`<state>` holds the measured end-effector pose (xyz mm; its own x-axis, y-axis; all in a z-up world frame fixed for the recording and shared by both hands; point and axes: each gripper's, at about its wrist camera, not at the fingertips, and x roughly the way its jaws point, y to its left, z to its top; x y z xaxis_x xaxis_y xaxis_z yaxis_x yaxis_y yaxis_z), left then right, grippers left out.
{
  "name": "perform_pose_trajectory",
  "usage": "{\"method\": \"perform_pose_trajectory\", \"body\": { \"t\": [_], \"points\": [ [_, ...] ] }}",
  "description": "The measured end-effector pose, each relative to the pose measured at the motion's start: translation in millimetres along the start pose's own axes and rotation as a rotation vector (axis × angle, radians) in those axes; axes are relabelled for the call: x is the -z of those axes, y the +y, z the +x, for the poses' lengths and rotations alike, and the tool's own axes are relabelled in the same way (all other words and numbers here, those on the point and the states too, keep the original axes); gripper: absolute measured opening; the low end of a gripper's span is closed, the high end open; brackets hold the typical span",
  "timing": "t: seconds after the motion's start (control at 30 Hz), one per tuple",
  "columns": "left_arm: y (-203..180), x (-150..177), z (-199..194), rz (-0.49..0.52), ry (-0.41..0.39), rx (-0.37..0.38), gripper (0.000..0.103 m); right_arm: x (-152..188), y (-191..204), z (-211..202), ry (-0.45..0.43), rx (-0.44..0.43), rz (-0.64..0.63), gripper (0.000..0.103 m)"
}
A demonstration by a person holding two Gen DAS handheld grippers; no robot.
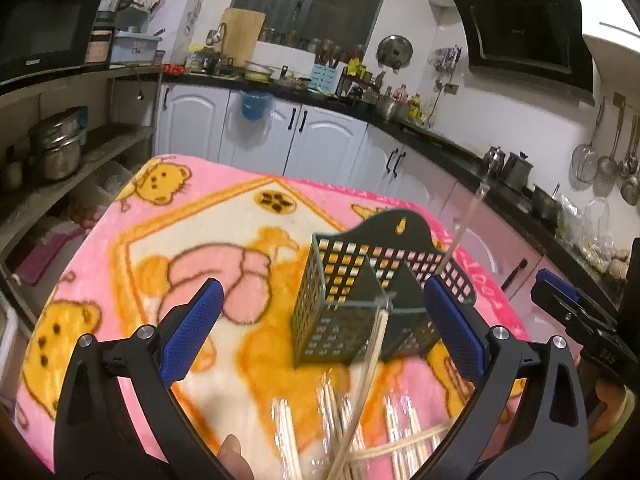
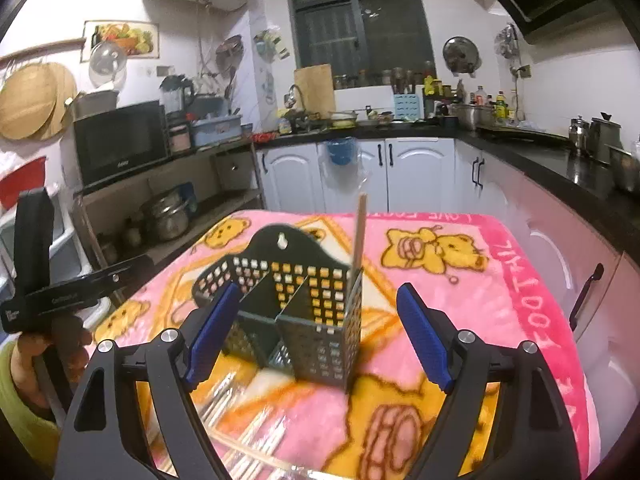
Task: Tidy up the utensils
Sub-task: 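Move the left tool back and close it on another wrapped chopstick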
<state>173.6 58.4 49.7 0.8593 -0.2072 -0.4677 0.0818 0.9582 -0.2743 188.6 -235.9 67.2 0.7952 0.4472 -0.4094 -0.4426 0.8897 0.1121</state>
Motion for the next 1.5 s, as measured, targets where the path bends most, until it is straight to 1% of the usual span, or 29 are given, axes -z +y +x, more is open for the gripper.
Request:
{"method": "perform_pose_trajectory", "body": {
  "t": [0.17, 0.4, 0.97, 1.13, 1.33, 1.43, 1.5],
  "points": [
    [2.0, 14.3, 1.1, -0.004, 0.04, 0.0, 0.092, 12.8, 9.8, -2.9, 0.031, -0.019, -0.037, 0.078],
    [-5.3, 33.5, 5.8, 0.01, 0.091, 0.008, 0.092, 33.0, 15.1, -1.2, 0.086, -0.037, -0.065, 0.078],
    [-15.2, 69.7, 13.8, 0.048, 0.198, 0.013, 0.092, 69.7, 10.5, 1.1, 0.192, -0.04, -0.093, 0.078],
    [-17.9, 80.9, 19.8, 0.057, 0.245, 0.019, 0.092, 82.4, 7.2, 3.6, 0.238, -0.036, -0.105, 0.078],
    [-18.8, 94.0, 22.6, 0.071, 0.28, 0.018, 0.092, 96.5, -0.5, 7.5, 0.29, -0.032, -0.093, 0.078],
    [-18.2, 101.0, 21.9, 0.077, 0.293, 0.011, 0.09, 101.6, -4.3, 10.8, 0.313, -0.028, -0.081, 0.078],
    [-16.3, 104.3, 22.8, 0.07, 0.305, 0.011, 0.087, 104.3, -6.4, 13.7, 0.327, -0.029, -0.073, 0.078]
  ]
}}
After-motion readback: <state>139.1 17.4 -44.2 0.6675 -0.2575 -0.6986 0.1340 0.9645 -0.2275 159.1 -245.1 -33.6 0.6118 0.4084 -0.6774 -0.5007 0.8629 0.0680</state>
